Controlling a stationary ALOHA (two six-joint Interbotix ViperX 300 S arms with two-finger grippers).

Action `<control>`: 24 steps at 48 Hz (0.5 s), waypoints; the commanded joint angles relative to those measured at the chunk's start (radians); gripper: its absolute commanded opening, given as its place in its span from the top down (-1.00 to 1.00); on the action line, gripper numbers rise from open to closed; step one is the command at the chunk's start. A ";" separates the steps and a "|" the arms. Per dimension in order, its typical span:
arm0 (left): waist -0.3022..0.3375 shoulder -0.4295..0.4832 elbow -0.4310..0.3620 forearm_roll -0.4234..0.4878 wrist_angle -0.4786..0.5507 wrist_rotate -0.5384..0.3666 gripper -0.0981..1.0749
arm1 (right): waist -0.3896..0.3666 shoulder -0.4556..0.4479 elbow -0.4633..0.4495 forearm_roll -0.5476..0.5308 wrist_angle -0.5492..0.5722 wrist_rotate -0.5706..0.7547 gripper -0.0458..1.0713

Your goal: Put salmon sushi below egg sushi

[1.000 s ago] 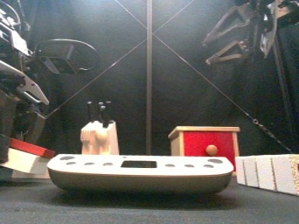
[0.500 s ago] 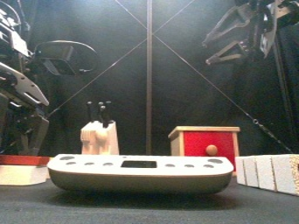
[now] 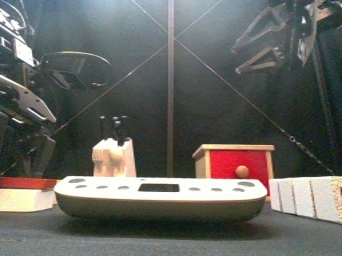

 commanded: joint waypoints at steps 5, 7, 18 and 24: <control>0.000 -0.003 -0.021 0.000 -0.003 0.000 -0.83 | -0.003 -0.006 -0.008 -0.003 0.002 0.002 -0.70; 0.000 -0.005 -0.021 0.002 -0.003 0.000 -0.83 | -0.002 -0.006 -0.009 -0.003 0.002 0.002 -0.70; 0.006 -0.017 -0.037 0.005 -0.003 0.000 -0.83 | -0.005 -0.005 -0.006 -0.002 0.002 0.003 -0.70; 0.006 -0.020 -0.038 0.020 -0.003 0.000 -0.83 | -0.005 -0.005 -0.017 0.035 0.002 0.005 -0.70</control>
